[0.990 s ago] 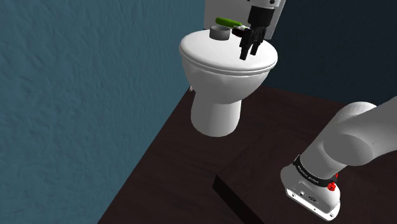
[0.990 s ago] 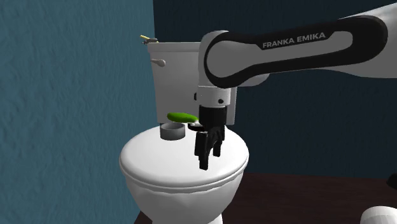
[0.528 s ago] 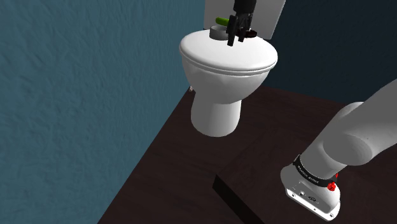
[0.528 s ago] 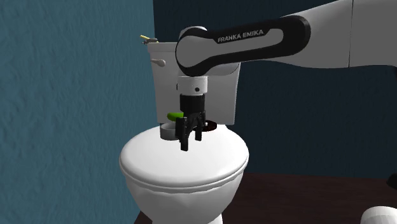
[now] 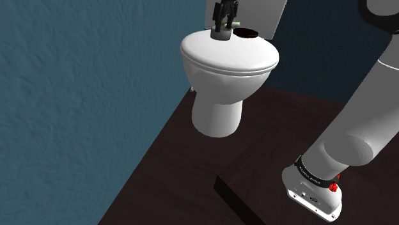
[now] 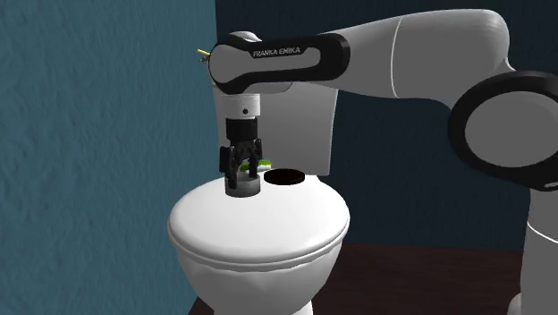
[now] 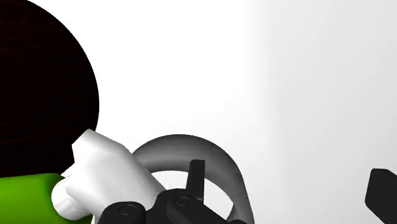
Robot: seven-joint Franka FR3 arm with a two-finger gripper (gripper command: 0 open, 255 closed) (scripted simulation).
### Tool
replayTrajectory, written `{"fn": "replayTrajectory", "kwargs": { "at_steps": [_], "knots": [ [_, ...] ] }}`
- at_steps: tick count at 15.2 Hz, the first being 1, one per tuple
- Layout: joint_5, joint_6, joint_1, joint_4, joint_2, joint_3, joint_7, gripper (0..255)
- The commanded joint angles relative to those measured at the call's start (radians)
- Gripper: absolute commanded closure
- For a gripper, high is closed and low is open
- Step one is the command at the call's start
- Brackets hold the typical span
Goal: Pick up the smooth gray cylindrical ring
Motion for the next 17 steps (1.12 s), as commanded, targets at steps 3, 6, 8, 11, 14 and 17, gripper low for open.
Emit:
{"fn": "replayTrajectory", "kwargs": {
  "at_steps": [3,6,8,11,14,17],
  "knots": [
    [-0.002,-0.085,-0.008,0.273,0.184,-0.004,-0.015,0],
    [-0.003,-0.035,-0.007,0.204,0.165,-0.004,-0.015,0],
    [-0.004,-0.003,-0.006,0.162,0.155,-0.004,-0.014,0],
    [-0.005,0.037,-0.006,0.112,0.144,-0.004,-0.014,0],
    [-0.005,0.037,-0.005,0.111,0.143,-0.003,-0.013,255],
    [-0.005,0.037,-0.005,0.112,0.144,-0.003,-0.012,255]
  ]
}}
